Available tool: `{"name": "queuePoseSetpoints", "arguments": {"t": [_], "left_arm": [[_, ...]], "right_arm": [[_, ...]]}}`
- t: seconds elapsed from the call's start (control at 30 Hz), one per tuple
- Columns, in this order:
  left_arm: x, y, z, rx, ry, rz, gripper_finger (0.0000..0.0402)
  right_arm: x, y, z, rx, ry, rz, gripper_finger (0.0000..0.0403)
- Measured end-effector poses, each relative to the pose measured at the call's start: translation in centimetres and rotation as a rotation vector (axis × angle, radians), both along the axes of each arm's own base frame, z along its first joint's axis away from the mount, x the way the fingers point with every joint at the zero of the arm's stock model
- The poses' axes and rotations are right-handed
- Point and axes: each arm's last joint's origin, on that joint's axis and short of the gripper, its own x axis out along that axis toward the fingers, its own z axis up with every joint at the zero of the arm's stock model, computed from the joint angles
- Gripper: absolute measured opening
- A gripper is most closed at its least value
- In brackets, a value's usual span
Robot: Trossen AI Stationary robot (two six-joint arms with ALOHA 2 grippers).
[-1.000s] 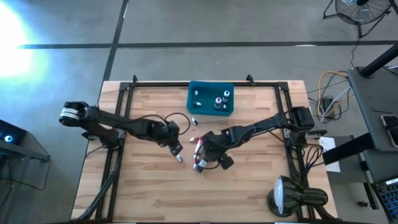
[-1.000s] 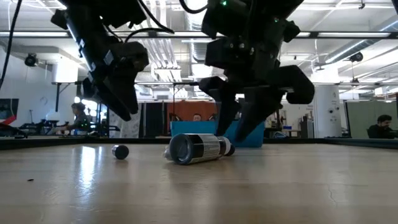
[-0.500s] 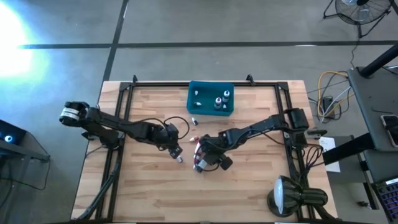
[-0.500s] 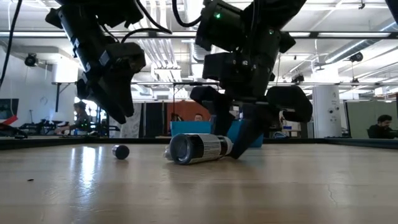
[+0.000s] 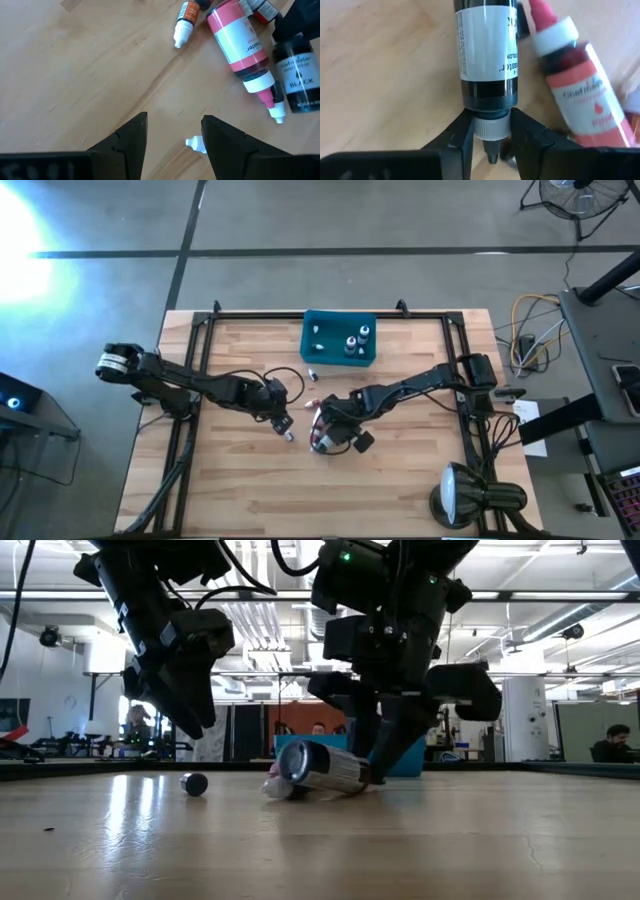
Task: Pick & Place food coloring
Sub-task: Put the large black food coloring bottle into the blue bin
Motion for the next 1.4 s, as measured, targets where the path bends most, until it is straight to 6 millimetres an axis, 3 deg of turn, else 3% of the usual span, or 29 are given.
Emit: {"name": "queuePoseSetpoints", "arguments": {"t": [0.13,0.23,0.33,0.4,0.5,0.57,0.7,0.87,1.03,1.13,1.4], "left_arm": [[0.0,0.0,0.0,0.002,0.001,-0.001,0.0163],[0.0,0.0,0.0,0.015,-0.002,0.006,0.0163],[0.0,0.1,0.0,0.022,-0.002,0.006,0.0163],[0.0,0.1,0.0,0.026,-0.003,0.008,0.0163],[0.0,0.1,0.0,0.026,-0.003,0.008,0.0163],[0.0,0.1,0.0,0.027,-0.004,0.009,0.0163],[0.0,0.2,0.0,0.061,-0.008,0.028,0.0163],[0.0,0.4,0.1,0.108,-0.013,0.053,0.0163],[0.0,0.5,0.1,0.153,-0.012,0.044,0.0163],[0.1,0.5,0.1,0.168,-0.019,0.035,0.0163],[0.2,0.6,0.2,0.199,-0.024,0.027,0.0163]], "right_arm": [[-0.4,-0.9,1.5,0.013,0.077,-0.092,0.0089],[-0.7,-2.8,4.1,0.146,0.123,-0.198,0.0089],[-1.2,-5.5,6.2,0.432,0.203,-0.390,0.0089],[-1.5,-7.9,6.9,0.713,0.293,-0.553,0.0089],[-2.1,-11.1,6.8,1.044,0.469,-0.833,0.0090],[-3.0,-12.4,6.2,1.119,0.588,-1.006,0.0100],[-6.1,-13.3,5.2,1.038,0.824,-1.194,0.0118],[-10.4,-12.6,5.4,0.620,1.143,-1.266,0.0107],[-11.6,-12.3,5.3,0.541,1.167,-1.356,0.0102],[-12.2,-11.7,4.3,0.473,1.213,-1.385,0.0106],[-14.9,-7.7,1.2,0.342,1.453,-1.425,0.0108]]}}
